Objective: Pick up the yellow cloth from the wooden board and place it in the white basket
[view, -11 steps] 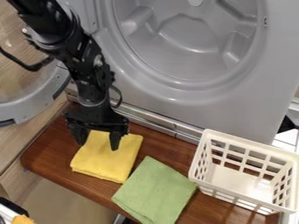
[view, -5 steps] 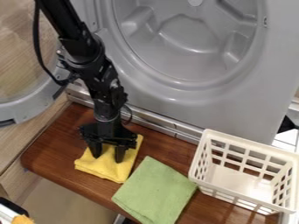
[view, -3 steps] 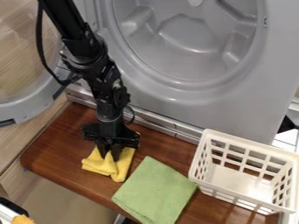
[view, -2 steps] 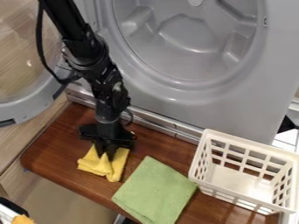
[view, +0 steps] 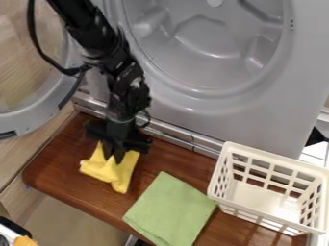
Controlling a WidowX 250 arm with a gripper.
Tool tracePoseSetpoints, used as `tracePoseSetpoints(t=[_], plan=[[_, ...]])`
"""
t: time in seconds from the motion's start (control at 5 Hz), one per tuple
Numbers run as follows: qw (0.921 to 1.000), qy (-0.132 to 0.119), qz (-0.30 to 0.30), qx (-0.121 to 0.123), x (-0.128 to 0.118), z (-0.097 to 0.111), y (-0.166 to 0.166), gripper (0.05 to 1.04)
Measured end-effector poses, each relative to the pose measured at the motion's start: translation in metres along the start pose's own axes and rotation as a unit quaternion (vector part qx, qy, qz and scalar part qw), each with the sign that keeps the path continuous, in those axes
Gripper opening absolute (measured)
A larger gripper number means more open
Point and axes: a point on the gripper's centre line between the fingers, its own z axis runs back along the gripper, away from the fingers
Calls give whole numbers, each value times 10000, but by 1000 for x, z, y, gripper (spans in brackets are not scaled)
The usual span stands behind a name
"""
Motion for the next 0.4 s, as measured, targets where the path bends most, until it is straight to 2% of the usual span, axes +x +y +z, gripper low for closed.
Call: tracePoseSetpoints(t=[0.2, 0.4], plan=[[9996, -267, -107, 34, 0, 27, -19, 91], [9973, -655, -233, -219, -4, 61, -43, 91]])
